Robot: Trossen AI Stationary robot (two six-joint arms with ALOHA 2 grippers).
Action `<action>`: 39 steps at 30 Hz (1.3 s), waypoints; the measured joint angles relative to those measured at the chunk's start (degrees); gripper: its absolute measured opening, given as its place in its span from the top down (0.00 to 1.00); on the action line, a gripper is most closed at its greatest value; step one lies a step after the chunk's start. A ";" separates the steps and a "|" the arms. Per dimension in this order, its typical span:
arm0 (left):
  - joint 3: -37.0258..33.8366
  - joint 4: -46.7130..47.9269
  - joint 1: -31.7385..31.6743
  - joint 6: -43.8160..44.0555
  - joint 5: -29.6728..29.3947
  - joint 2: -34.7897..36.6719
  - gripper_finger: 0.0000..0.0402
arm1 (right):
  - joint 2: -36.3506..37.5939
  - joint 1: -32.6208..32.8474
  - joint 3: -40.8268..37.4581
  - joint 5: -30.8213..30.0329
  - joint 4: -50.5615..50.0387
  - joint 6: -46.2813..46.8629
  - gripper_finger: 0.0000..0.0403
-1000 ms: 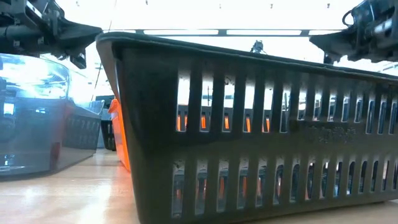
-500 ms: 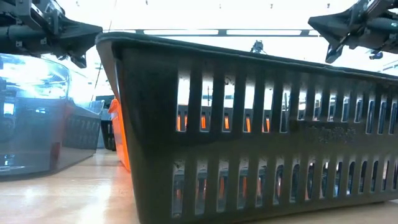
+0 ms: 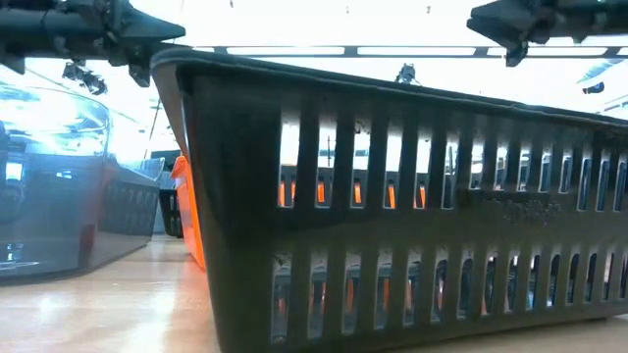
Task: Stack baskets on shelf by color
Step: Put the top orange bin on the shelf
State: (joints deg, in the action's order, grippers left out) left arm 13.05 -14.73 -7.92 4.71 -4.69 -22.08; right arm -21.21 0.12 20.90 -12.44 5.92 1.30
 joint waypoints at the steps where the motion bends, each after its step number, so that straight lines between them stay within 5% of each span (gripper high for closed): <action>1: 0.88 -0.11 -0.48 -0.06 0.01 -1.28 0.46 | -2.61 0.00 2.88 -0.90 -3.01 0.00 0.68; 7: 4.21 -0.01 -2.84 -1.27 2.10 -7.54 0.44 | -21.51 0.00 19.01 -1.37 -18.70 3.35 0.55; 18: 4.56 2.43 -3.48 2.34 4.69 -12.48 0.44 | -50.27 1.21 35.43 6.53 -30.53 4.18 0.54; 28: 4.56 5.01 -2.88 4.09 7.60 -12.45 0.46 | -64.84 5.39 39.20 7.19 -39.63 9.34 0.48; 39: 4.56 5.39 0.67 4.11 7.45 -12.46 0.48 | -71.41 10.24 39.20 7.29 -40.61 15.50 0.44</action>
State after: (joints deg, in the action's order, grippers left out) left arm 17.61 -9.34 -7.25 8.82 2.76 -34.54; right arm -92.61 10.36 60.10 -5.15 -34.70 16.80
